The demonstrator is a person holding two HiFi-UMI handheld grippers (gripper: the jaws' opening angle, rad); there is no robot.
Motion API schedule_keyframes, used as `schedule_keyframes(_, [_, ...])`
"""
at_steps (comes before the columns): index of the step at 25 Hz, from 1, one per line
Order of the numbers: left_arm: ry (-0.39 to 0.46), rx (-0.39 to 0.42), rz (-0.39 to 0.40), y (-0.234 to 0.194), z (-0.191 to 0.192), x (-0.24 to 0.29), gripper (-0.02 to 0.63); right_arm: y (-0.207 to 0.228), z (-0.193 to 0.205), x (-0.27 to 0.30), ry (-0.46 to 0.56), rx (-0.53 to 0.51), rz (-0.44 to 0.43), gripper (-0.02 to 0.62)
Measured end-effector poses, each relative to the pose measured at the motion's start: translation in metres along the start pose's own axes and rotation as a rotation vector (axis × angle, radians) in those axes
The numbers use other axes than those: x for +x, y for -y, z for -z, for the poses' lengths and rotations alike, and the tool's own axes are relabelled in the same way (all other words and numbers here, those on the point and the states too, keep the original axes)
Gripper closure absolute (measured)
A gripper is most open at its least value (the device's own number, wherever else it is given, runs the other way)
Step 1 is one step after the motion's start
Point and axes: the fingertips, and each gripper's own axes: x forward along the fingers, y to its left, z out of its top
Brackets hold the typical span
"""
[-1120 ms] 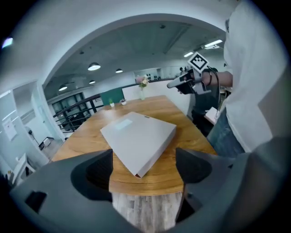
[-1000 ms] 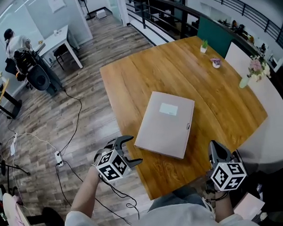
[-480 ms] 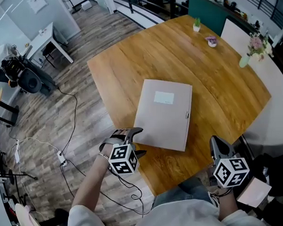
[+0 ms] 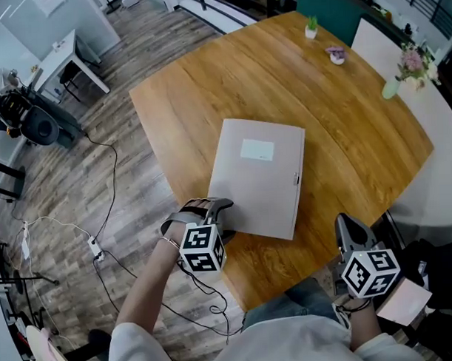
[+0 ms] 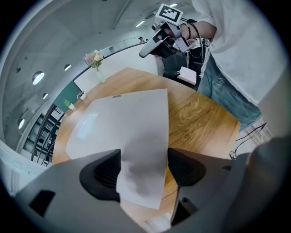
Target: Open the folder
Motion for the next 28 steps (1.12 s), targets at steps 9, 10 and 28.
schedule_keyframes(9, [-0.009,-0.009,0.127,0.003,0.002,0.002,0.307,0.008,0.004,0.003,-0.008,0.018,0.002,0.594])
schedule_keyframes(10, [-0.011,-0.016,0.147,0.003,0.002,0.001,0.310,0.008,0.005,0.003,-0.009,0.020,0.001,0.594])
schedule_keyframes(28, [0.319,-0.326,0.035,0.000,-0.020,-0.046,0.490,0.000,-0.006,0.003,-0.001,-0.005,-0.025,0.594])
